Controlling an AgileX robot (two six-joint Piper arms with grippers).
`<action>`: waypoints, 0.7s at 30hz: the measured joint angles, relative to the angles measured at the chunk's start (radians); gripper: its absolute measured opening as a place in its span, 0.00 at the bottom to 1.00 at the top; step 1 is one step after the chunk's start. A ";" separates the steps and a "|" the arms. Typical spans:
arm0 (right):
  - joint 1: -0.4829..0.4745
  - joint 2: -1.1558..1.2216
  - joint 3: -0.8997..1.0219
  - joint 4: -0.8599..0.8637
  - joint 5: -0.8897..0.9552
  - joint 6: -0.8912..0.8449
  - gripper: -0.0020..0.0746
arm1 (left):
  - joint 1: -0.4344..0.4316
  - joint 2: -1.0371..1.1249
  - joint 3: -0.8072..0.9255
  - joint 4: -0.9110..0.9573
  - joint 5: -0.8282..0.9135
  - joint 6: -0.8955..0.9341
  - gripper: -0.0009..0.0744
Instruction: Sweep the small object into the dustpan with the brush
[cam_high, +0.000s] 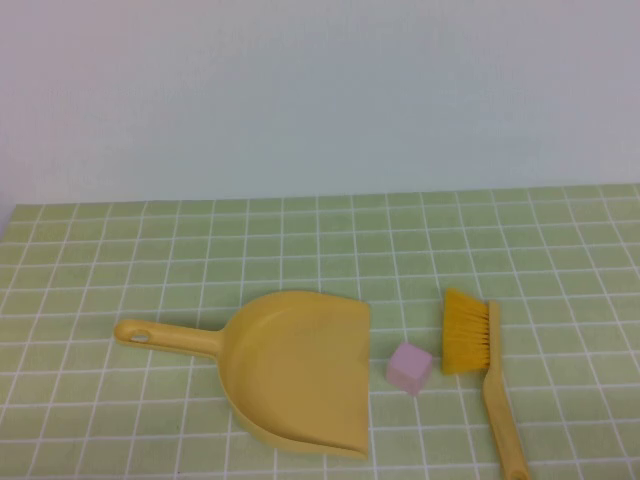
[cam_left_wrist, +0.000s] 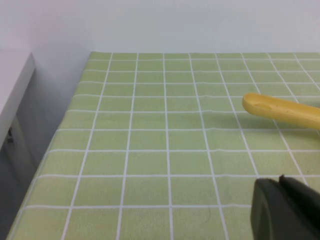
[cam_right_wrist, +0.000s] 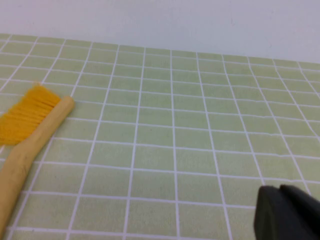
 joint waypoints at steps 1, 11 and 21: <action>0.000 0.000 0.000 0.000 0.000 0.000 0.02 | 0.000 0.000 0.000 0.000 0.000 0.000 0.01; 0.000 0.000 0.000 0.000 0.000 0.000 0.02 | 0.000 0.000 0.000 0.084 0.000 0.010 0.01; 0.000 0.002 0.000 0.000 -0.242 0.000 0.02 | 0.000 0.000 0.000 0.077 -0.256 -0.001 0.01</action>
